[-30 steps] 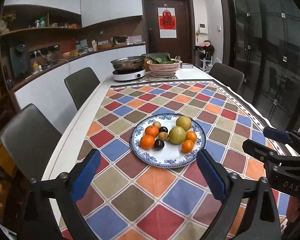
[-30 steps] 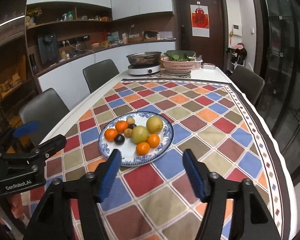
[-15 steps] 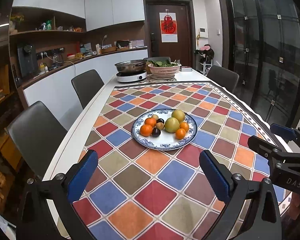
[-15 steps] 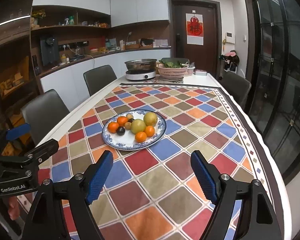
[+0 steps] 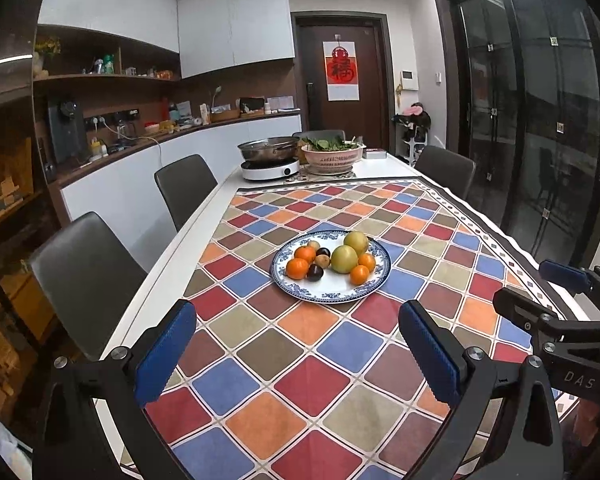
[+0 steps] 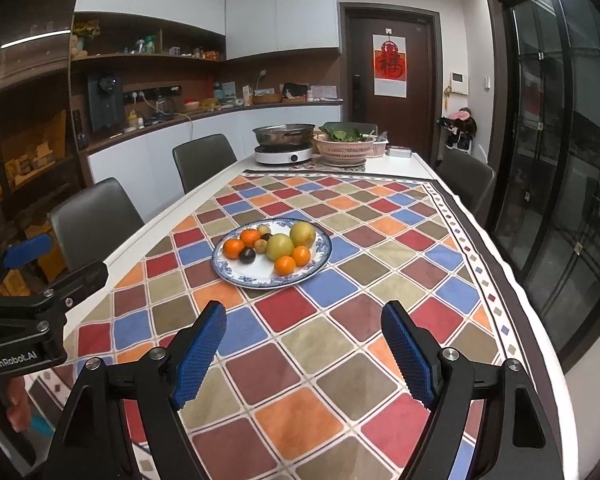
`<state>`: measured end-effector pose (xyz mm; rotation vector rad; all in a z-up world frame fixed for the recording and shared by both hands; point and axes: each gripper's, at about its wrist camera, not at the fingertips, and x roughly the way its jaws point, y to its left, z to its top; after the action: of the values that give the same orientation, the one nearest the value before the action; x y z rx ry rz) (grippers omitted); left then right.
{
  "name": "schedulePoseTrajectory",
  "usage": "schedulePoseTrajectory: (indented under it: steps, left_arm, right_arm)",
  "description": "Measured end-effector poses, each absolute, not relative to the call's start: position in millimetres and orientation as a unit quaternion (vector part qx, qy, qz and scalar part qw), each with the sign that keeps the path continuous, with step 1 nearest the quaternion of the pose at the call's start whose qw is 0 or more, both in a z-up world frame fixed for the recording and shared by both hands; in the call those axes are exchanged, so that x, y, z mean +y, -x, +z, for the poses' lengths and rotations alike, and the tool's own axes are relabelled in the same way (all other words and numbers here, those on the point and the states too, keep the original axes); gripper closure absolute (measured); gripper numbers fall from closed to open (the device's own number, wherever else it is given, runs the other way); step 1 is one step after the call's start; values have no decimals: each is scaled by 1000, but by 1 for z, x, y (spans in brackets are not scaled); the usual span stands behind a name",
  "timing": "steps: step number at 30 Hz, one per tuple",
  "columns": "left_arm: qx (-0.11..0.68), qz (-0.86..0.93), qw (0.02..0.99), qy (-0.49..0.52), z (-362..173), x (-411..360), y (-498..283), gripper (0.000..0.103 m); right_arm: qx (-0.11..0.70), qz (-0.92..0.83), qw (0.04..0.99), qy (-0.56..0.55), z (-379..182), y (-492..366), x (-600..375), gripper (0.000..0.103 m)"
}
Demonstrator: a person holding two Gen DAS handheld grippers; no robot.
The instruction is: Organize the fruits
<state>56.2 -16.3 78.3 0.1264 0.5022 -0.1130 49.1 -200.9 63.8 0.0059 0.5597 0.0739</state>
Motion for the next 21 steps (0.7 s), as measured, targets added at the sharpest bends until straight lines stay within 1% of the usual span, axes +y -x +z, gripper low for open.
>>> schedulePoseTrajectory:
  steps: [21]
  left_arm:
    - [250,-60,965,-49,74,-13,-37,0]
  right_arm:
    - [268,35,963,6,68,-27,-202,23]
